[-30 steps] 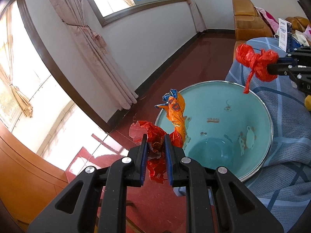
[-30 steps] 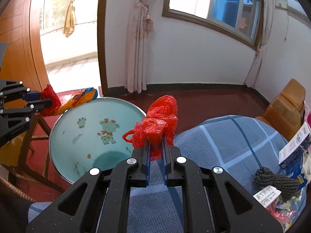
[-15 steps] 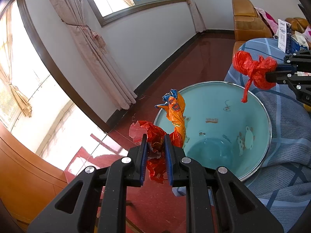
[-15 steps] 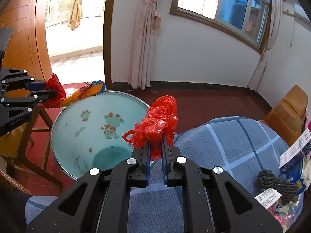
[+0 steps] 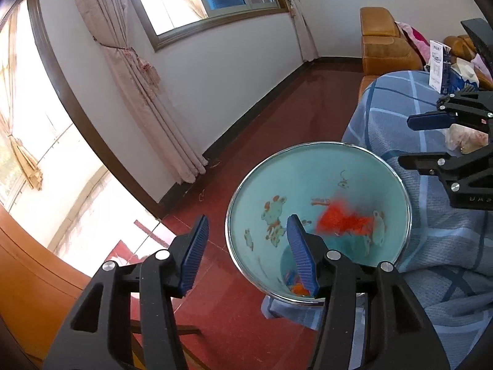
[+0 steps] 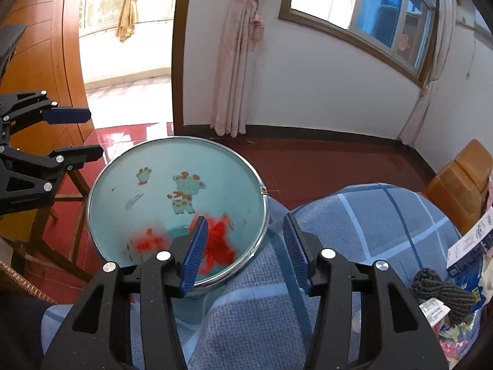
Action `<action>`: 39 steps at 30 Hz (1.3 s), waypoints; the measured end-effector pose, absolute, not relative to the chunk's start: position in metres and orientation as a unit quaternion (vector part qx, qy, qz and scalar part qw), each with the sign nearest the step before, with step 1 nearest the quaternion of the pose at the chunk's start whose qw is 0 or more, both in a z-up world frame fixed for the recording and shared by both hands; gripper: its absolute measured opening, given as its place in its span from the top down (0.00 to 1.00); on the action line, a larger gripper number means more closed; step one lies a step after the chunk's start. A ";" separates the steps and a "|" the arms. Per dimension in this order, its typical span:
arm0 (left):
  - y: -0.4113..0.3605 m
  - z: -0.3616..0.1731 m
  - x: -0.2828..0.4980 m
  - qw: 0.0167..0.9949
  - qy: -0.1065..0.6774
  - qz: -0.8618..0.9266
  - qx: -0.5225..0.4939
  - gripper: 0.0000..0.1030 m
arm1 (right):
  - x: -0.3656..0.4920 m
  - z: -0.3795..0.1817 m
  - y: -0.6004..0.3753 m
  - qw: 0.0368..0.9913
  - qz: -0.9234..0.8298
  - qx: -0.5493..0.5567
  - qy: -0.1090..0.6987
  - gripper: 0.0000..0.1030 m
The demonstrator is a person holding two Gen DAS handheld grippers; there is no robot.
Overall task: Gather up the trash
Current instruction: 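Grasp the red mesh net with the right gripper while the left grasps the yellow bag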
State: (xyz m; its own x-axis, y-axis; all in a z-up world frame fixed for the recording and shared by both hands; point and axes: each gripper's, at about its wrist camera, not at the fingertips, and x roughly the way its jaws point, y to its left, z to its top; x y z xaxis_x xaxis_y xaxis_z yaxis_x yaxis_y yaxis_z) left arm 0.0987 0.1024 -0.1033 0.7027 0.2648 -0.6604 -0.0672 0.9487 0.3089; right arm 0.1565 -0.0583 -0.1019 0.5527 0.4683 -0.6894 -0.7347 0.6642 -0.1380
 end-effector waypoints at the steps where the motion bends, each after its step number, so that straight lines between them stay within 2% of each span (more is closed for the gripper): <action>1: 0.103 -0.103 0.099 0.913 0.374 0.093 0.131 0.47 | 0.156 -0.100 -0.061 0.858 0.349 -0.208 0.316 0.50; 6: 0.103 -0.101 0.097 0.916 0.372 0.094 0.119 0.38 | 0.142 -0.085 -0.102 0.883 0.301 -0.185 0.307 0.45; 12: 0.071 -0.115 0.093 0.914 0.385 0.052 0.120 0.37 | 0.094 -0.065 -0.232 0.935 0.174 -0.090 0.294 0.41; 15: 0.047 -0.123 0.090 0.911 0.390 0.025 0.130 0.36 | 0.071 -0.074 -0.303 0.948 0.080 -0.047 0.304 0.41; 18: 0.024 -0.131 0.086 0.907 0.396 -0.003 0.143 0.36 | 0.057 -0.096 -0.345 0.939 0.057 -0.005 0.338 0.41; 21: 0.004 -0.133 0.081 0.905 0.394 -0.022 0.160 0.36 | 0.052 -0.118 -0.349 0.928 0.074 0.004 0.366 0.45; 25: -0.006 -0.129 0.078 0.906 0.389 -0.030 0.164 0.36 | 0.057 -0.139 -0.343 0.915 0.098 0.016 0.391 0.56; 26: -0.007 -0.128 0.078 0.906 0.388 -0.030 0.164 0.36 | 0.055 -0.139 -0.343 0.915 0.101 0.020 0.390 0.65; 27: -0.008 -0.127 0.079 0.907 0.387 -0.031 0.163 0.36 | 0.056 -0.138 -0.341 0.911 0.113 0.024 0.395 0.66; 30: -0.014 -0.124 0.080 0.908 0.386 -0.036 0.161 0.36 | 0.052 -0.137 -0.332 0.907 0.132 0.014 0.401 0.80; 39: -0.035 -0.119 0.077 0.909 0.378 -0.060 0.164 0.36 | 0.024 -0.134 -0.344 0.920 0.124 0.049 0.370 0.85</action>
State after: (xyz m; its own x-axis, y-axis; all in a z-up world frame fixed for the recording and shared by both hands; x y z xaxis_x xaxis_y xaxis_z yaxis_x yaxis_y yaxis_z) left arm 0.0773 -0.0353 -0.1192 0.7071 0.0148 -0.7069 0.2325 0.9393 0.2523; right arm 0.0243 -0.3438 -0.1342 0.6958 0.2644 -0.6678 -0.1920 0.9644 0.1819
